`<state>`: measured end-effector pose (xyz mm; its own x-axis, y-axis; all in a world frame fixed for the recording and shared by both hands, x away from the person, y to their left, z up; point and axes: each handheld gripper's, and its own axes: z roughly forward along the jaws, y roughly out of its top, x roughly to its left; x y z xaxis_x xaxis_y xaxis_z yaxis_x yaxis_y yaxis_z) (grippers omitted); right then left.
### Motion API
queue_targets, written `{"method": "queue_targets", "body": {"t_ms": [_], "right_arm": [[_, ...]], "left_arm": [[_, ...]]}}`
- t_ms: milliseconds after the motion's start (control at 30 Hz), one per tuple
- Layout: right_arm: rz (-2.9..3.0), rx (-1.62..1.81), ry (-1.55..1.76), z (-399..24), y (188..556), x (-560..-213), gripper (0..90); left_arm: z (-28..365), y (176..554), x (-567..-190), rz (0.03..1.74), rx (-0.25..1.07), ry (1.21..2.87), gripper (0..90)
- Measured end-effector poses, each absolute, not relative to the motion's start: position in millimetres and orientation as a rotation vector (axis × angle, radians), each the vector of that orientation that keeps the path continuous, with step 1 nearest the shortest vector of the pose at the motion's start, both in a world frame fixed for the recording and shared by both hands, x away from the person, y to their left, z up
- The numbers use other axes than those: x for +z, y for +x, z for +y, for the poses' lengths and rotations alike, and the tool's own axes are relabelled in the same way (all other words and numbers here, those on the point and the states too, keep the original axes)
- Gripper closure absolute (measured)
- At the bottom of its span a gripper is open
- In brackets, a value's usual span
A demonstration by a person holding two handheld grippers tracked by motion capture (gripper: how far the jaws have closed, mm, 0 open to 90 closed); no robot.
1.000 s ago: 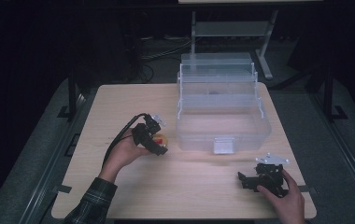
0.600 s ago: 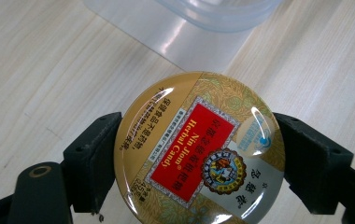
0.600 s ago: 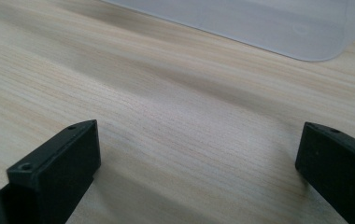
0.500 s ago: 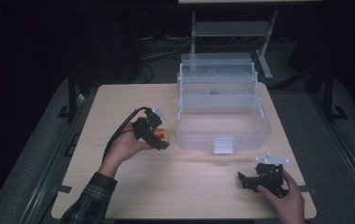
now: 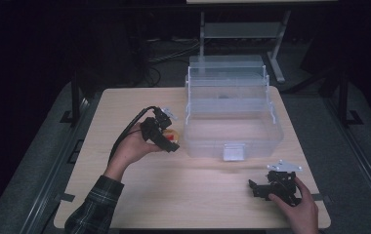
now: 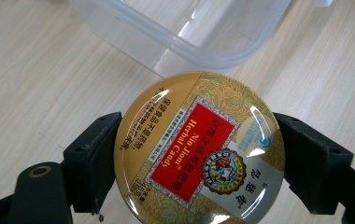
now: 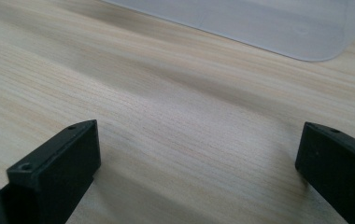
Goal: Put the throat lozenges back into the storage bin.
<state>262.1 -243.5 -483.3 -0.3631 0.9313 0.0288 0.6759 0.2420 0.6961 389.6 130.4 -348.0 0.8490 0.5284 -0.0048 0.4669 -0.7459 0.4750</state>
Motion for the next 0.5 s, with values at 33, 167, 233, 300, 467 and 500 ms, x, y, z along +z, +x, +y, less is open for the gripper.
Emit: {"method": "queue_targets", "body": {"t_ms": [33, 167, 233, 300, 467, 500], "right_arm": [[2.129, 0.888, 1.473, -244, 262, -483, 0.0], [2.129, 0.888, 1.472, -244, 262, -483, 0.0], [2.129, 0.888, 1.469, -244, 262, -483, 0.0], [2.128, 0.887, 1.469, -244, 262, -483, 0.0], [2.129, 0.888, 1.473, -243, 262, -483, 0.0], [2.129, 0.888, 1.473, -243, 262, -483, 0.0]], "left_arm": [[130, 390, -346, 0.730, 0.180, 2.552, 19.5], [127, 392, -342, 0.724, 0.176, 2.544, 19.5], [125, 393, -340, 0.725, 0.175, 2.540, 19.5], [123, 394, -339, 0.722, 0.175, 2.536, 19.5], [118, 397, -334, 0.707, 0.177, 2.535, 19.5], [117, 398, -332, 0.703, 0.179, 2.540, 19.5]]}}
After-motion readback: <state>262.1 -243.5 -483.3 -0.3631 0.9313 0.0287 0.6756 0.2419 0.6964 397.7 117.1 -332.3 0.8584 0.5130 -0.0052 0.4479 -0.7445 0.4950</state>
